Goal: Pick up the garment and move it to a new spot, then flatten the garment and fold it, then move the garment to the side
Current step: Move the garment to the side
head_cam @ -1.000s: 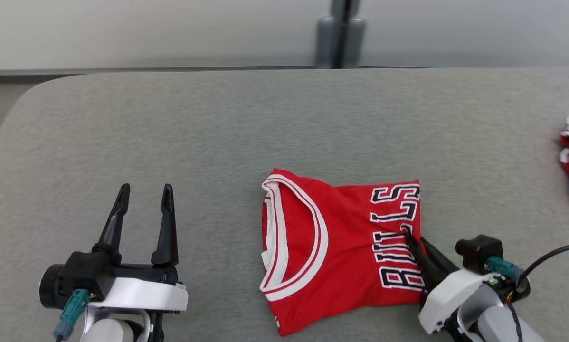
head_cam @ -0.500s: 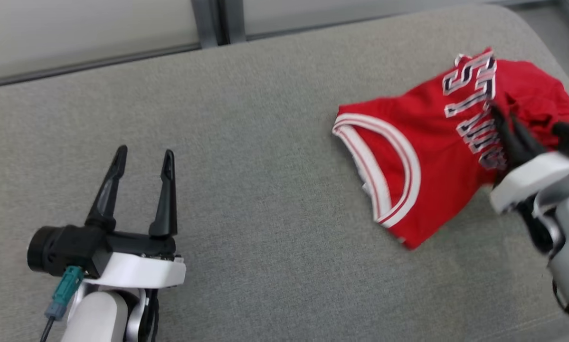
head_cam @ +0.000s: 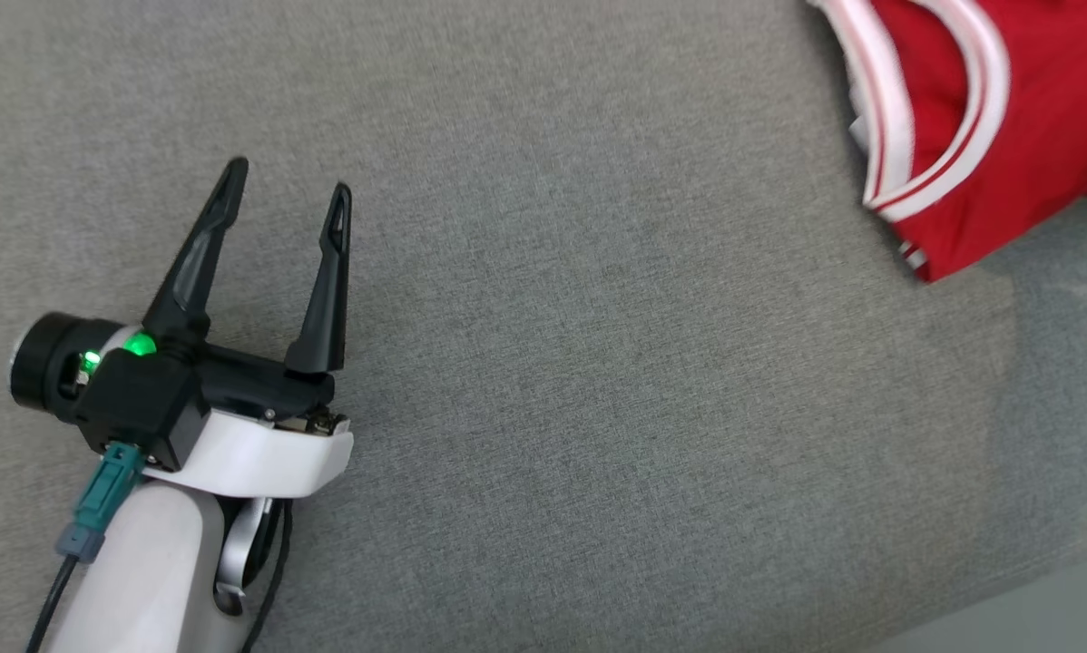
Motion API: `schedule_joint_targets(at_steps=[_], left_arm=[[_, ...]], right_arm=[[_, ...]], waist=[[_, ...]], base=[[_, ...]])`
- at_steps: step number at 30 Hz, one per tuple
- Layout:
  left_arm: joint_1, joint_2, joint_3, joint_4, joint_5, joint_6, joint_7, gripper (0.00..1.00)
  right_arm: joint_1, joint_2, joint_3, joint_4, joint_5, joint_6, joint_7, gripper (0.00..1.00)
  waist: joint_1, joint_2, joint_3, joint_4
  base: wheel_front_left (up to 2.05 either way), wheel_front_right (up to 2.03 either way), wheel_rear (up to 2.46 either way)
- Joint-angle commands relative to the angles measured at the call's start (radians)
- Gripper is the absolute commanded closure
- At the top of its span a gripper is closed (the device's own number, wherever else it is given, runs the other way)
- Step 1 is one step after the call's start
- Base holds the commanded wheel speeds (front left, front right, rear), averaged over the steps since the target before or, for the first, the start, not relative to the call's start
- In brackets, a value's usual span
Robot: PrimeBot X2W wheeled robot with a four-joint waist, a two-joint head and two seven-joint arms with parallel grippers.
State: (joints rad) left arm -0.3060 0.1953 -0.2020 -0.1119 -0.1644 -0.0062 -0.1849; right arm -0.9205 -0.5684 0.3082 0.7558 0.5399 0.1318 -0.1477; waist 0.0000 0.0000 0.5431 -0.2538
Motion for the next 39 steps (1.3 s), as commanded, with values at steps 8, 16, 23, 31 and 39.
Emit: schedule_joint_targets(at_steps=[8,16,23,31,39], left_arm=[[-0.098,0.038,-0.019,-0.097,0.039,-0.019,0.027,0.00],[-0.120,0.037,-0.037,-0.144,0.047,-0.015,0.036,0.00],[-0.090,0.039,-0.034,-0.132,0.039,0.001,0.030,0.00],[-0.040,0.040,-0.030,-0.090,0.021,0.014,0.021,0.00],[0.045,0.038,-0.017,-0.058,-0.005,0.041,0.013,0.00]], right_arm=[[-0.085,-0.098,-0.068,0.108,-0.024,-0.002,0.015,1.00],[-0.129,-0.071,-0.121,0.288,-0.071,-0.002,-0.021,0.00],[-0.143,-0.017,-0.163,0.345,-0.083,-0.002,-0.098,0.00],[-0.050,0.055,-0.195,0.220,-0.075,-0.002,-0.118,0.00],[0.237,0.207,-0.247,-0.100,-0.097,-0.002,-0.118,0.00]], waist=[[0.0000,0.0000,0.151,0.012],[0.0000,0.0000,0.160,0.046],[0.0000,0.0000,0.122,0.031],[0.0000,0.0000,0.023,-0.006],[0.0000,0.0000,-0.097,-0.029]], base=[[0.00,0.00,0.00],[0.00,0.00,0.00],[0.00,0.00,0.00],[0.00,0.00,0.00],[0.00,0.00,0.00]])
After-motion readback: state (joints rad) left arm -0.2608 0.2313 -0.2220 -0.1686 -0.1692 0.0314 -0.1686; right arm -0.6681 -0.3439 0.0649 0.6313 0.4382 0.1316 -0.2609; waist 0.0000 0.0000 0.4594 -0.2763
